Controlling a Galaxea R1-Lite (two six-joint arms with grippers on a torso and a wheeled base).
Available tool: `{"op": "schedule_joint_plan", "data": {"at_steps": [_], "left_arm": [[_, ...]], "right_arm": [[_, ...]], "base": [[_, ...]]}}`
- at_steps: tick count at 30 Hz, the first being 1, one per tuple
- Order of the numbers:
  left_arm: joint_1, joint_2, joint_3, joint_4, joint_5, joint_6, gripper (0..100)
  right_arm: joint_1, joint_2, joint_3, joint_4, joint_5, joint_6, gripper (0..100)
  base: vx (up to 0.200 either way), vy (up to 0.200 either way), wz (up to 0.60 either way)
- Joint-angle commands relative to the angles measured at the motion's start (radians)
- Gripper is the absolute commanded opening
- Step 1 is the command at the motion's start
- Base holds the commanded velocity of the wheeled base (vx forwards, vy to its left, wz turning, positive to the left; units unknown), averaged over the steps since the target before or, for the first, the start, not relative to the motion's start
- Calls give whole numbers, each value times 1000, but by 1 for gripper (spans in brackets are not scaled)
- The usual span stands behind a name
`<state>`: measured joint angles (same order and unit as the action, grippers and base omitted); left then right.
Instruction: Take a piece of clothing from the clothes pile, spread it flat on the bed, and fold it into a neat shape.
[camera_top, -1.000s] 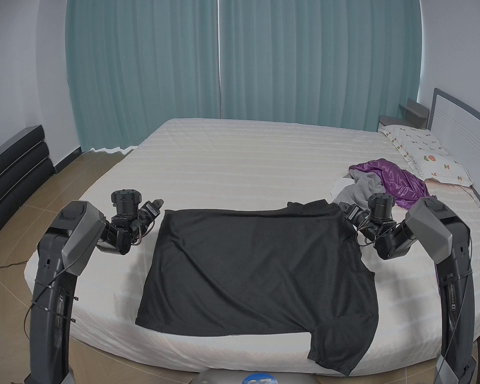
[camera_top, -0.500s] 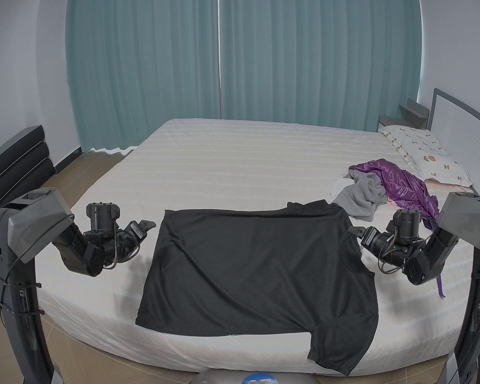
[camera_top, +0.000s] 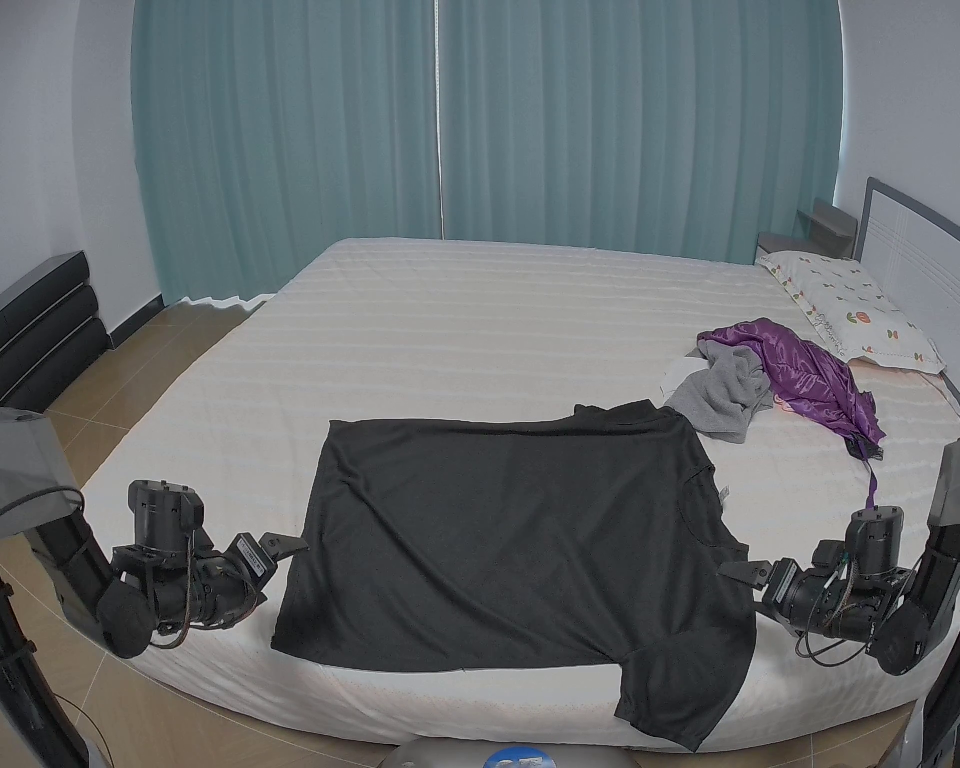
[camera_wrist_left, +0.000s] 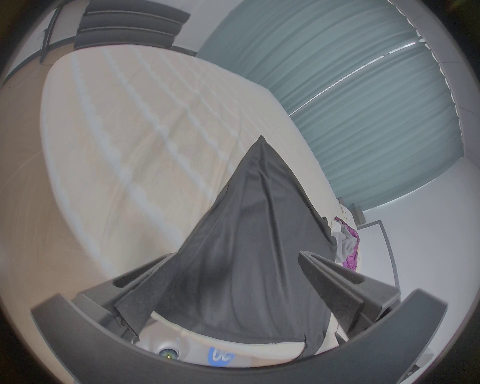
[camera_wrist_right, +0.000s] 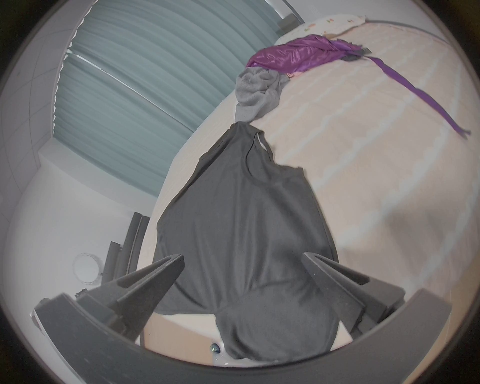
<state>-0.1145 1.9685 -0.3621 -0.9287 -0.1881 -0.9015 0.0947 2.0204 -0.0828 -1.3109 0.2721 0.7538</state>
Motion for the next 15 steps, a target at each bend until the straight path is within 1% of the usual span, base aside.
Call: {"op": "schedule_joint_plan", "data": {"at_steps": [1,3,12,15], "left_arm": [[-31,-53,91,-35,-11,-25,100],[-33,-53,92,-44,-13,-25,100],[-33,-56,97,-45,-14,-27,100],[-33,-54,97,-50,-14,-27,100]], "right_arm": [[10,-28,83,-28,33,35,100],[19,-28,83,-27,33,38,100],[34,-20,83,-27,30,50,100],[37,-20,83,-27,30,50,100]], "base": [[0,0,0],[0,0,0],[-200,0,0],[0,0,0]]}}
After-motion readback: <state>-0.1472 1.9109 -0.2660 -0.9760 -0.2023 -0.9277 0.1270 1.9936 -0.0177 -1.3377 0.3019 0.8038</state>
